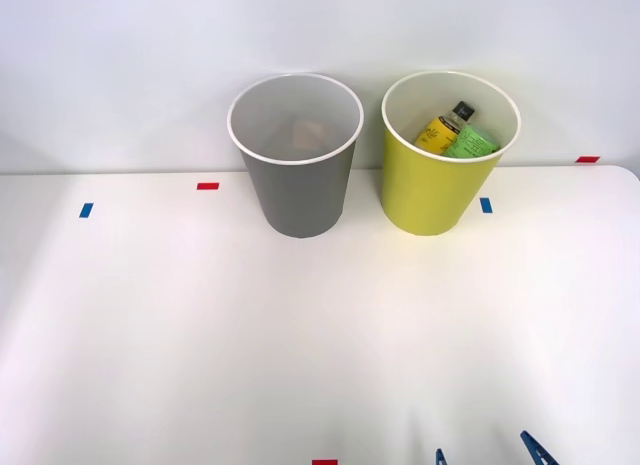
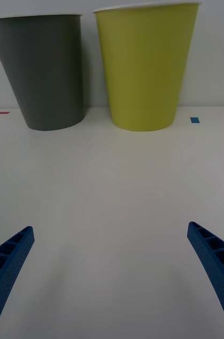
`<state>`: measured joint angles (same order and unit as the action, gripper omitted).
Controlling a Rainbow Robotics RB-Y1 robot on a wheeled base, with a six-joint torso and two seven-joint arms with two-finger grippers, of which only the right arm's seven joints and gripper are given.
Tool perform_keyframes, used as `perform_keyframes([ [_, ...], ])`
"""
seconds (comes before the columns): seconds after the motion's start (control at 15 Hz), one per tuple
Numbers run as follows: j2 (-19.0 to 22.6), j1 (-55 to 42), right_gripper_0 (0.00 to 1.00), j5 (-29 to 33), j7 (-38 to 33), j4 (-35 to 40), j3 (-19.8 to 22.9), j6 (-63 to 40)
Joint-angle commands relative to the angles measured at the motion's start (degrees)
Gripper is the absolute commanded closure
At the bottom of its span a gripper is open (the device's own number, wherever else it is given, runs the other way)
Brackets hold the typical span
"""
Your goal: Put cans in the gray bin, plastic bottles in the light green bin
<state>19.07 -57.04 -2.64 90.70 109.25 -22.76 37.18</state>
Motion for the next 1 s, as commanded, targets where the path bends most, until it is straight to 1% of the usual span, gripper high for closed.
perform_keyframes([
  [0.07, 0.0, 0.0, 0.00, 0.0, 0.0, 0.0, 0.0, 0.0],
  [1.0, 0.0, 0.0, 0.00, 0.0, 0.0, 0.0, 0.0, 0.0],
])
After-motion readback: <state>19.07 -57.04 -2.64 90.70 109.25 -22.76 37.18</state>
